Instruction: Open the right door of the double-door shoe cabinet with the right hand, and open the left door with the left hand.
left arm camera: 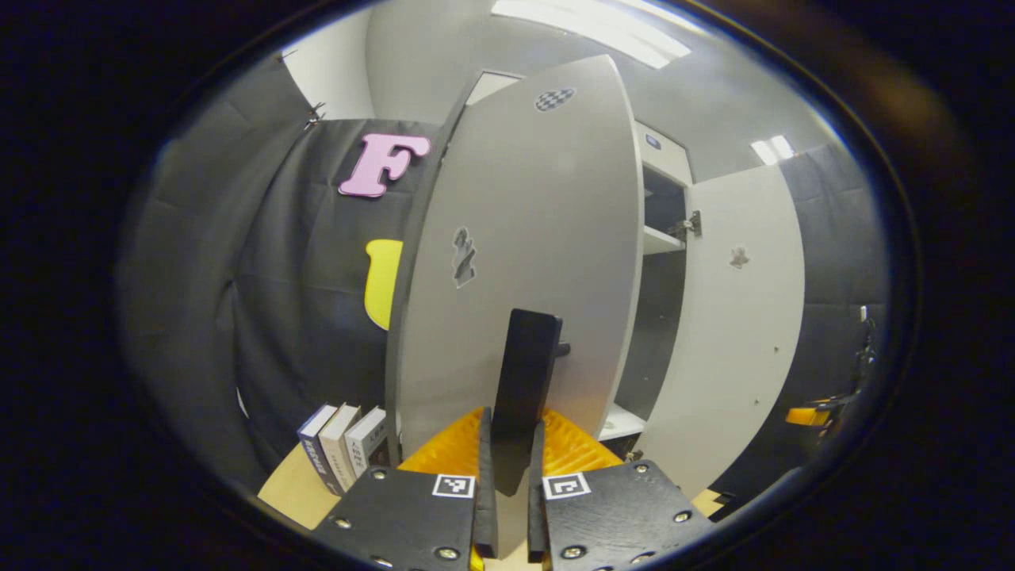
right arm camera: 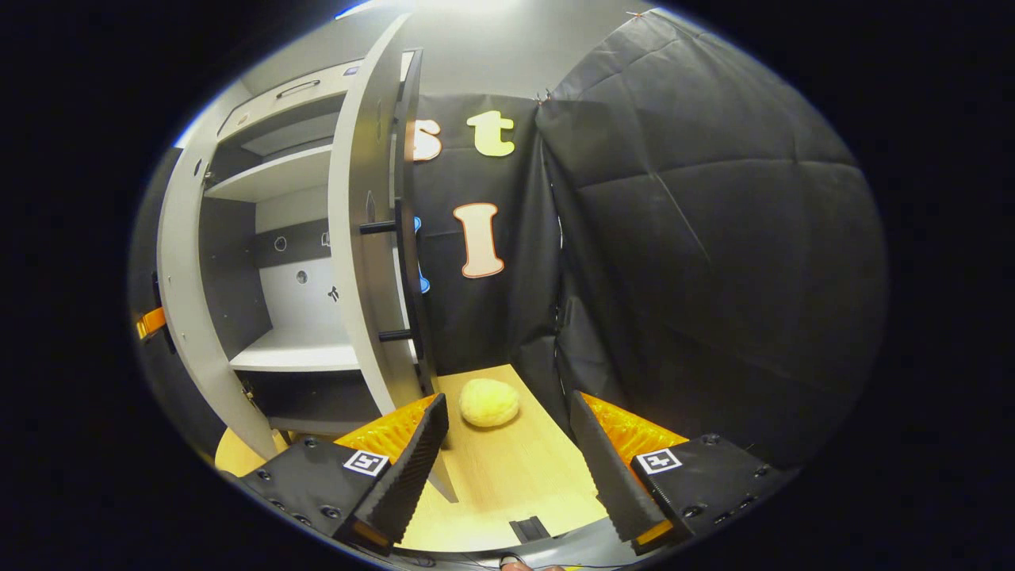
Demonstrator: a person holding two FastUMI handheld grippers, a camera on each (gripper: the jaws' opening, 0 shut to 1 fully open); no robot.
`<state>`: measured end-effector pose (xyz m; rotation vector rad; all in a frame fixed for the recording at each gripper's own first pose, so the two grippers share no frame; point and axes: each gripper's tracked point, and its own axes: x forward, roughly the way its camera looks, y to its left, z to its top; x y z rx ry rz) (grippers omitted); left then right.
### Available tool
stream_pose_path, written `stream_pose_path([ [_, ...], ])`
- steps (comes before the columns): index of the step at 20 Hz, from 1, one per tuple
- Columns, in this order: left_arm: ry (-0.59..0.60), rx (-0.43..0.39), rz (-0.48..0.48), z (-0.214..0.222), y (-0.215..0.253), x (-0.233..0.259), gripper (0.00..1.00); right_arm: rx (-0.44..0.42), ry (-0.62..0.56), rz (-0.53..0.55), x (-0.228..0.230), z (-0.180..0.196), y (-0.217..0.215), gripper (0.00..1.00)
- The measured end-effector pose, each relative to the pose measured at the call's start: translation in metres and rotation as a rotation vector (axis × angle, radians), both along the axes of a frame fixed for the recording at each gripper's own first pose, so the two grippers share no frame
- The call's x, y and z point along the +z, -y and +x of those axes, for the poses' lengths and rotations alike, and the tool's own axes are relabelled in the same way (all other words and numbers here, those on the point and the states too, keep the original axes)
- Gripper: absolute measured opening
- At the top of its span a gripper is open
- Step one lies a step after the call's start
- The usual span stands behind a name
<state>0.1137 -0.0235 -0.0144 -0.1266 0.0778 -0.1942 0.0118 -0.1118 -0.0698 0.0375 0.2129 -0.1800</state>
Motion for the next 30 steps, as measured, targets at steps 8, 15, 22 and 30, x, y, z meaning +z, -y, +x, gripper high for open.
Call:
stream_pose_path([
  [8, -0.008, 0.084, -0.049, -0.019, -0.055, 0.003, 0.16, 0.012, -0.007, 0.017, -0.003, 0.000, -0.003, 0.93],
  [15, -0.001, 0.167, -0.030, -0.019, -0.120, 0.005, 0.02, 0.034, -0.009, 0.007, -0.004, 0.000, -0.002, 0.93],
  [22, -0.013, 0.185, 0.119, -0.027, -0.124, -0.003, 0.02, 0.052, 0.009, -0.003, 0.000, 0.001, -0.001, 0.98],
  [30, -0.027, 0.190, 0.095, -0.054, -0.127, -0.002, 0.01, 0.085, 0.030, 0.003, 0.003, 0.002, -0.005, 0.93],
])
